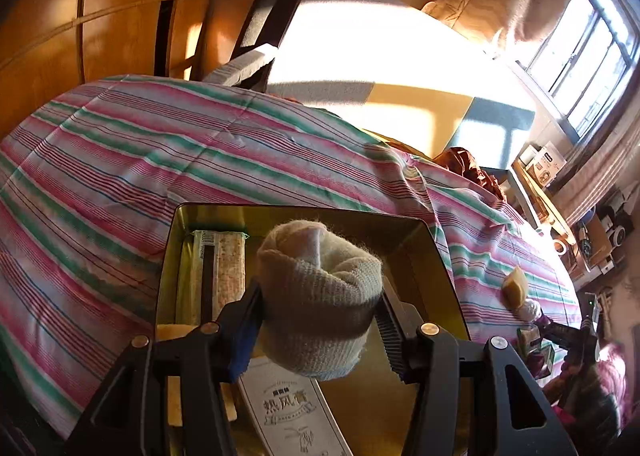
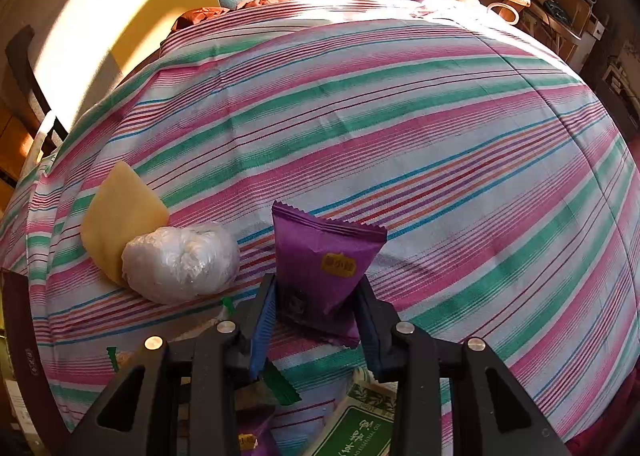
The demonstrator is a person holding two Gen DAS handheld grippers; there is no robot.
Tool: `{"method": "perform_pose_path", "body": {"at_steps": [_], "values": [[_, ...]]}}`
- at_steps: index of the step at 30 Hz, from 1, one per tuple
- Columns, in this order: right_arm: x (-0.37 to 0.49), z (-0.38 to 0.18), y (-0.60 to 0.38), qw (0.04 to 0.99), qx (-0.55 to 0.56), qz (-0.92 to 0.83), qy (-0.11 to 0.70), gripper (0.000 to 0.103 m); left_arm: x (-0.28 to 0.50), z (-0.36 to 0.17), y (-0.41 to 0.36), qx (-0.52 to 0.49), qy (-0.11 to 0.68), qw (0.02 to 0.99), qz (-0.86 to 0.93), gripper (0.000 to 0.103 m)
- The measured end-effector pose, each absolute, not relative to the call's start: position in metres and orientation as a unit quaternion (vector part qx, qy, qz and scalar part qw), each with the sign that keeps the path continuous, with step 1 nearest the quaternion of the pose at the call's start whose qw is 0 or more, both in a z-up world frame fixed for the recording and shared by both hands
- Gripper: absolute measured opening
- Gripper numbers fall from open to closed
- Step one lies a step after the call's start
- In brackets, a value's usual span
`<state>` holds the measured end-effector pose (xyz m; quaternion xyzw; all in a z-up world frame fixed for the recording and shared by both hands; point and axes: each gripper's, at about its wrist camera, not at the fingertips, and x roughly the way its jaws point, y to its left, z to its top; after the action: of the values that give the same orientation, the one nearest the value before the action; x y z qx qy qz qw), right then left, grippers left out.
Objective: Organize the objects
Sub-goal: 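Drop the sock bundle in the gold tray with the left tool while the right tool grasps a purple packet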
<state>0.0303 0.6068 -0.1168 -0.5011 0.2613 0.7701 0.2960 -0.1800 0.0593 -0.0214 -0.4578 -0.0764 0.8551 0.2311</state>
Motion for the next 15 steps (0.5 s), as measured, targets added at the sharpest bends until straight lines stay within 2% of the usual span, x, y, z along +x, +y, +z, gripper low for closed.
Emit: {"method": "perform_pose_path", "body": {"at_steps": [10,11,12,13,15], "values": [[0.031,-0.116,0.605,0.296,-0.505,0.771,0.25,0.037,-0.243,-0.071,0.09,-0.514,-0.039,0.196,0.834,0.057],[0.031,-0.116,0.605,0.296,-0.506,0.771,0.249,0.037,-0.247,-0.075,0.091,-0.516,-0.031,0.189,0.835,0.06],[0.031,-0.116,0.605,0.296,-0.506,0.772,0.247,0.037,-0.25,-0.078,0.092,-0.514,-0.022,0.178,0.839,0.068],[0.031,-0.116,0.604,0.296,-0.506,0.772,0.246,0.037,-0.251,-0.079,0.091,-0.51,-0.017,0.166,0.844,0.071],[0.031,-0.116,0.604,0.296,-0.507,0.772,0.243,0.037,-0.25,-0.076,0.087,-0.497,-0.014,0.163,0.852,0.072]]}}
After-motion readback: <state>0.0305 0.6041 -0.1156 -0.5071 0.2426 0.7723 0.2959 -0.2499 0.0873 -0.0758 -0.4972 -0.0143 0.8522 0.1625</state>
